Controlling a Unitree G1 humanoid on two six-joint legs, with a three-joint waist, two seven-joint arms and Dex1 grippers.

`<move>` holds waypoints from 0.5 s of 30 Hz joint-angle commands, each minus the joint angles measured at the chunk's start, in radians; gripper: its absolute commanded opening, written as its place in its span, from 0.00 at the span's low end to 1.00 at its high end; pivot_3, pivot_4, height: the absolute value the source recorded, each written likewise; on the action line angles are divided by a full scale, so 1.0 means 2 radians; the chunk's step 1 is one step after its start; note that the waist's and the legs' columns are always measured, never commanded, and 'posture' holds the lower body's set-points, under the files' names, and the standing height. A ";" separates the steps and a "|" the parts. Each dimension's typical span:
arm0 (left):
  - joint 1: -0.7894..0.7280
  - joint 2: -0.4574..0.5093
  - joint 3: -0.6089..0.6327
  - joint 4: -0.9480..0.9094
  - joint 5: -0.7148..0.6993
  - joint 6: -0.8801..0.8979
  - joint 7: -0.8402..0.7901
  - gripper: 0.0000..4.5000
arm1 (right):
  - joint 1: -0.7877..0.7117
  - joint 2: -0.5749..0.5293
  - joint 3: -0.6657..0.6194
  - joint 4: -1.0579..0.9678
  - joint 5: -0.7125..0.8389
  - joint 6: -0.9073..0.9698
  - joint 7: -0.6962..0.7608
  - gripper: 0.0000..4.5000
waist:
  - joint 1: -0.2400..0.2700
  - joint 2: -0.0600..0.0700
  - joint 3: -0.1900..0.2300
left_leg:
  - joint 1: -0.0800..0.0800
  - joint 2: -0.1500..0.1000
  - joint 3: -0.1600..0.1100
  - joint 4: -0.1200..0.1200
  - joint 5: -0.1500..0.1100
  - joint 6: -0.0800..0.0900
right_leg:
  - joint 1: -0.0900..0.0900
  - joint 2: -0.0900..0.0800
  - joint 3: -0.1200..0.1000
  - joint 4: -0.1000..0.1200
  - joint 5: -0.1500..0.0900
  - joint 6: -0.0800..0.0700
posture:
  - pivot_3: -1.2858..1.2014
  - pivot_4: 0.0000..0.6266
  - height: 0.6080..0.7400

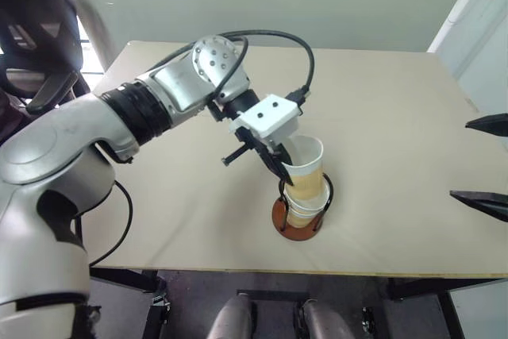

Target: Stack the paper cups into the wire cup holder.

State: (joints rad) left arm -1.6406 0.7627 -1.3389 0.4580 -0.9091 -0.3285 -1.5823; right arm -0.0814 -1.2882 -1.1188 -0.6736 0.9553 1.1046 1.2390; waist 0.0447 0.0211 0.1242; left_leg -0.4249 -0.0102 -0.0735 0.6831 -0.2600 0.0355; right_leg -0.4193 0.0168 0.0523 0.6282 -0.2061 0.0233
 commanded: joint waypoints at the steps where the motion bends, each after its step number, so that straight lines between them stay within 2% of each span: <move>1: -0.010 -0.005 0.005 0.003 0.000 -0.012 -0.016 0.01 | -0.002 0.000 -0.019 -0.005 0.008 0.003 -0.010 1.00 | 0.000 0.000 0.000 | 0.000 0.000 0.000 0.000 0.000 0.000 | 0.000 0.000 0.001 0.000 0.000 0.000 | 0.52 0.24 1.00; 13: -0.002 -0.020 0.018 0.007 -0.003 0.006 -0.016 0.01 | -0.001 0.000 -0.015 -0.008 0.018 0.002 -0.027 1.00 | 0.000 0.000 0.000 | 0.000 -0.001 0.001 0.000 -0.001 0.002 | 0.000 -0.001 0.003 0.000 -0.001 0.002 | 0.52 0.24 1.00; 15: -0.001 -0.026 0.027 0.012 -0.002 0.012 -0.016 0.10 | -0.001 0.000 -0.016 -0.008 0.019 0.001 -0.028 1.00 | 0.000 0.000 0.000 | 0.000 -0.001 0.001 0.000 -0.001 0.002 | 0.000 -0.001 0.003 0.000 -0.001 0.002 | 0.52 0.24 1.00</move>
State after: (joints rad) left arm -1.6347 0.7175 -1.3324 0.4798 -0.9024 -0.3160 -1.5827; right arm -0.0811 -1.2874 -1.1189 -0.6835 0.9867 1.1105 1.1905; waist 0.0449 0.0212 0.1242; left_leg -0.4240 -0.0129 -0.0706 0.6838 -0.2630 0.0399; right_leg -0.4190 0.0150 0.0574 0.6282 -0.2072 0.0272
